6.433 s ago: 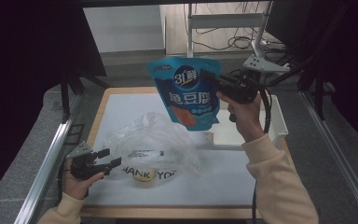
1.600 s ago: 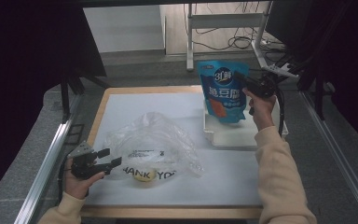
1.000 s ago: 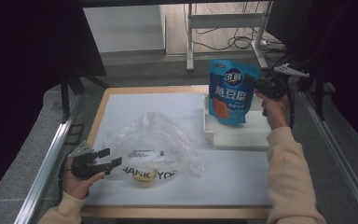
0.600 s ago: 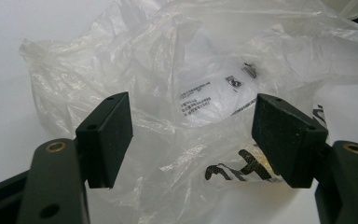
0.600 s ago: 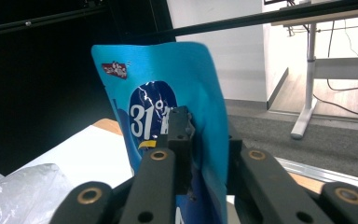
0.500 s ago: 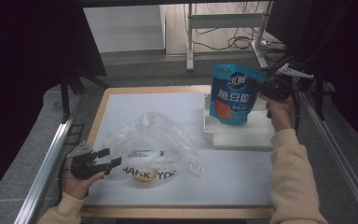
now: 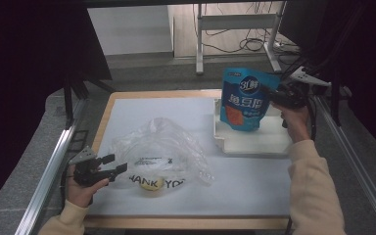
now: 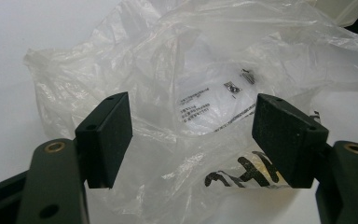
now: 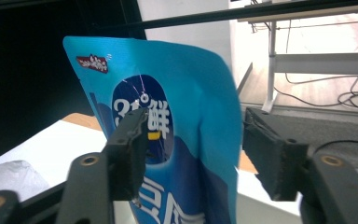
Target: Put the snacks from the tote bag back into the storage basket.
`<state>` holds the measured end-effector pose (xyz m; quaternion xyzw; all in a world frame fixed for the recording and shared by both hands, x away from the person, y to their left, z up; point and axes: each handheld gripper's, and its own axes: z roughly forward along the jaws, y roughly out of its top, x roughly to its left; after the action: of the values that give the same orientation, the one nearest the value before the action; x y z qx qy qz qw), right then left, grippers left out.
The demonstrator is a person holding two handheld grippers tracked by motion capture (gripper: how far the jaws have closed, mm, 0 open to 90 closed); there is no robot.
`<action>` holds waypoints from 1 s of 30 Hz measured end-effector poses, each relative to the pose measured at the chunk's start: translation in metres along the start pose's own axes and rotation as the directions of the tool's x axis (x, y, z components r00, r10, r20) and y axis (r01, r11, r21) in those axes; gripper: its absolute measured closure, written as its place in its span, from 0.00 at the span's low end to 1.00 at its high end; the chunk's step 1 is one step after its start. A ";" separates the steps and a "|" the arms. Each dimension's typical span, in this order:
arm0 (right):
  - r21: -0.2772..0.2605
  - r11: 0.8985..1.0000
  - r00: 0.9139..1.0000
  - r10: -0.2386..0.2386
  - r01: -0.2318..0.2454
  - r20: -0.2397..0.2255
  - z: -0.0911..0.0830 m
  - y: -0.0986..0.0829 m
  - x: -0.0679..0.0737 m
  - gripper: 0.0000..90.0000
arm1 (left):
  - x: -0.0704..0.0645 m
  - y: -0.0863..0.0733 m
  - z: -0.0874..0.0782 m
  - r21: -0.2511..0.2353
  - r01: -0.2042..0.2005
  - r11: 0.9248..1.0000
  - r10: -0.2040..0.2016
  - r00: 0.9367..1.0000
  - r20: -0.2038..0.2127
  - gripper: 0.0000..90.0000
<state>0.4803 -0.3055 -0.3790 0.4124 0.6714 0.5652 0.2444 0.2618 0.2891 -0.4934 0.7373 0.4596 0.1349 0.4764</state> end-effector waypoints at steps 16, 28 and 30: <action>0.025 0.999 0.996 0.027 -0.029 0.089 -0.042 -0.027 0.015 0.30 | -0.002 -0.001 -0.002 -0.001 -0.018 1.000 0.018 1.000 0.013 0.32; 0.046 0.999 0.999 0.021 -0.022 0.025 -0.065 -0.059 0.052 0.30 | -0.006 -0.003 0.000 0.008 -0.036 0.999 0.036 0.999 0.008 0.32; 0.055 0.998 1.000 0.011 -0.011 -0.007 -0.066 -0.065 0.062 0.30 | -0.006 -0.003 0.000 0.010 -0.035 0.999 0.035 0.999 0.005 0.32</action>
<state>0.3760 -0.2922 -0.4167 0.4206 0.6851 0.5496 0.2274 0.2569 0.2841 -0.4946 0.7479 0.4460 0.1391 0.4716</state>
